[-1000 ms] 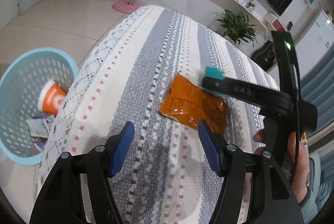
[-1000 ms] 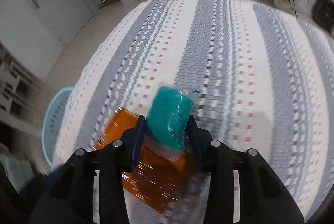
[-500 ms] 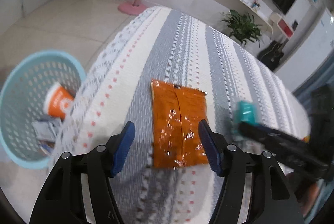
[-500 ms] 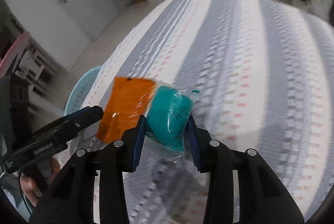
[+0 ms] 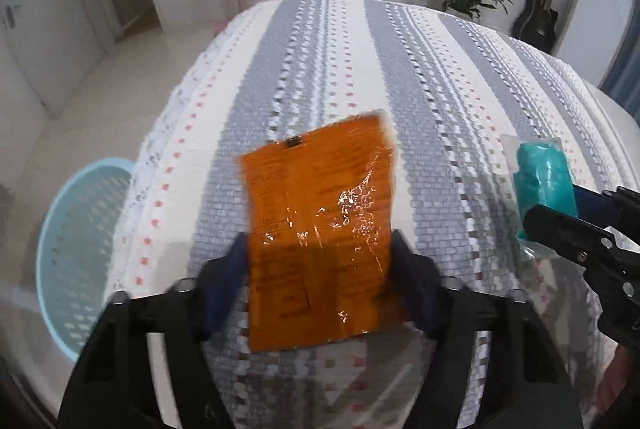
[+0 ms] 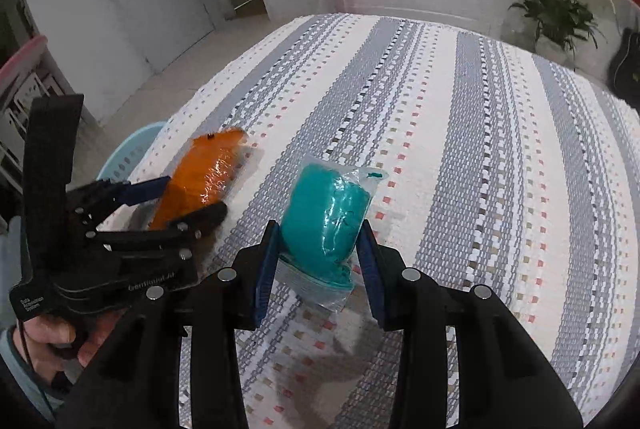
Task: Collect trash
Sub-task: 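Carry the snack bag and teal packet over the blue basket with both tools, then open both tools to drop the bag and packet into the basket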
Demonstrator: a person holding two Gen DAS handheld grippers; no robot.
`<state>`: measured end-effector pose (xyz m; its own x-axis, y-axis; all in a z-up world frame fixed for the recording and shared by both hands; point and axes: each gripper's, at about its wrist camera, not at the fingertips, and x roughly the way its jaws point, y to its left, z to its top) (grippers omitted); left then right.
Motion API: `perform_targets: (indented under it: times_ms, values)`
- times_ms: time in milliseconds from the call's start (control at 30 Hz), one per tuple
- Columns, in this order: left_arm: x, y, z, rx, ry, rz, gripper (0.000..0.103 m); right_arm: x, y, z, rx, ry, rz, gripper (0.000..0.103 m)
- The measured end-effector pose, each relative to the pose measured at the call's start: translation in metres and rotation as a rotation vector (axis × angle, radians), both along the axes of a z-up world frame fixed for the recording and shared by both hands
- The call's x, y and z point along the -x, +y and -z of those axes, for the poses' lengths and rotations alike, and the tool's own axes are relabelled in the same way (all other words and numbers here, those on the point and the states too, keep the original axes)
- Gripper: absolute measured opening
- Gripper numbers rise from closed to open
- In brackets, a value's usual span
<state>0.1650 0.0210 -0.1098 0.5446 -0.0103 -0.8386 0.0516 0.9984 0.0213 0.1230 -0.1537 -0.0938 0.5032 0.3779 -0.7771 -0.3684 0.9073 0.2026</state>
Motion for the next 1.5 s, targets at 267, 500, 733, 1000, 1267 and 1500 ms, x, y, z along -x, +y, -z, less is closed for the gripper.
perform_targets:
  times_ms: [267,500,733,1000,1267,1500]
  values:
    - [0.012,0.039,-0.033,0.109,-0.082,-0.056,0.034,0.000,0.024,-0.017,0.001,-0.050,-0.019,0.036]
    - [0.042,0.119,-0.102,0.169,-0.265,-0.177,0.034,0.001,0.088,-0.079,-0.031,-0.196,-0.106,0.036]
    - [0.068,0.219,-0.134,0.173,-0.356,-0.329,0.035,0.003,0.186,-0.118,-0.084,-0.282,-0.222,0.036]
    - [0.080,0.289,-0.086,0.168,-0.261,-0.455,0.036,-0.003,0.289,-0.076,-0.055,-0.163,-0.295,0.038]
    - [0.074,0.315,-0.036,0.220,-0.166,-0.476,0.054,-0.019,0.324,-0.024,0.021,-0.035,-0.249,0.054]
    - [0.082,0.318,-0.039,0.242,-0.178,-0.499,0.068,-0.023,0.309,-0.021,0.004,0.005,-0.217,0.067]
